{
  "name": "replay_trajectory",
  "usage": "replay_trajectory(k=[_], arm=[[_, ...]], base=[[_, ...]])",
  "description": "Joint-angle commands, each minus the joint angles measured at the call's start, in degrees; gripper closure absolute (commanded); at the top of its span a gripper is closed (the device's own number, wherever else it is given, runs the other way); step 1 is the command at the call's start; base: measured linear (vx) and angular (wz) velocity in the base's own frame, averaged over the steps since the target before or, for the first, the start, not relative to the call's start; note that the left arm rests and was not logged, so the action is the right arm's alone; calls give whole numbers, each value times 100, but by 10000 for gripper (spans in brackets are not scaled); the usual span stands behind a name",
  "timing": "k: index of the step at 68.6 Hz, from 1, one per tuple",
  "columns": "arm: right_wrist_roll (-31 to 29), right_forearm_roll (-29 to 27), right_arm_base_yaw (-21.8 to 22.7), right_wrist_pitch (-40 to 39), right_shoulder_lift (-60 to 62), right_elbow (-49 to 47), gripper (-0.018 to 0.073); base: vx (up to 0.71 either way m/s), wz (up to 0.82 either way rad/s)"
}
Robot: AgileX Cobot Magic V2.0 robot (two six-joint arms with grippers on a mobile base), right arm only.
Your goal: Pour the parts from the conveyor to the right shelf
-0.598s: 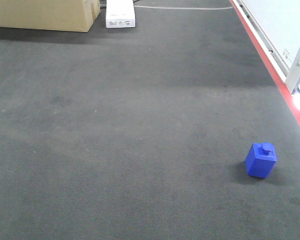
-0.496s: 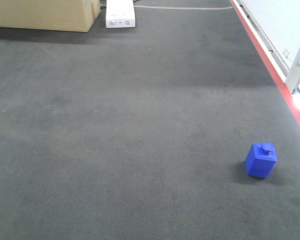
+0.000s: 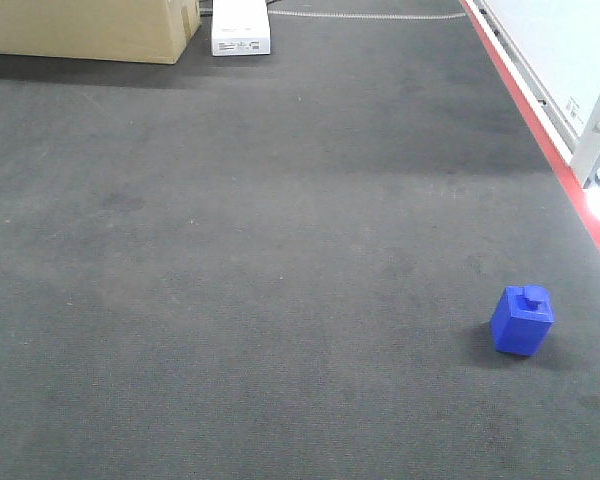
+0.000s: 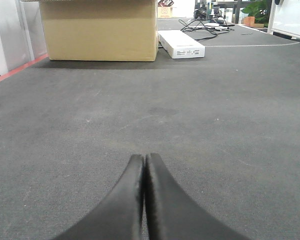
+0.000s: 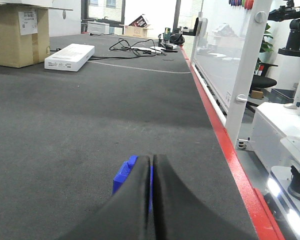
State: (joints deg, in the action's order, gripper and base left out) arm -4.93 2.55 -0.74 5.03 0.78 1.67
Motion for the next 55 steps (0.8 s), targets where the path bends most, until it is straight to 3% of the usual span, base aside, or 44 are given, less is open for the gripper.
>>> replay_trajectory(k=[1, 24, 46, 55], arm=[[-40, 14, 25, -404, 85, -4, 570], [-40, -6, 25, -841, 85, -16, 570], [-18, -161, 25, -2827, 85, -29, 570], [-71, -322, 25, -2973, 85, -495, 568]], base=[[0, 0], [0, 0], [0, 0], [0, 0]])
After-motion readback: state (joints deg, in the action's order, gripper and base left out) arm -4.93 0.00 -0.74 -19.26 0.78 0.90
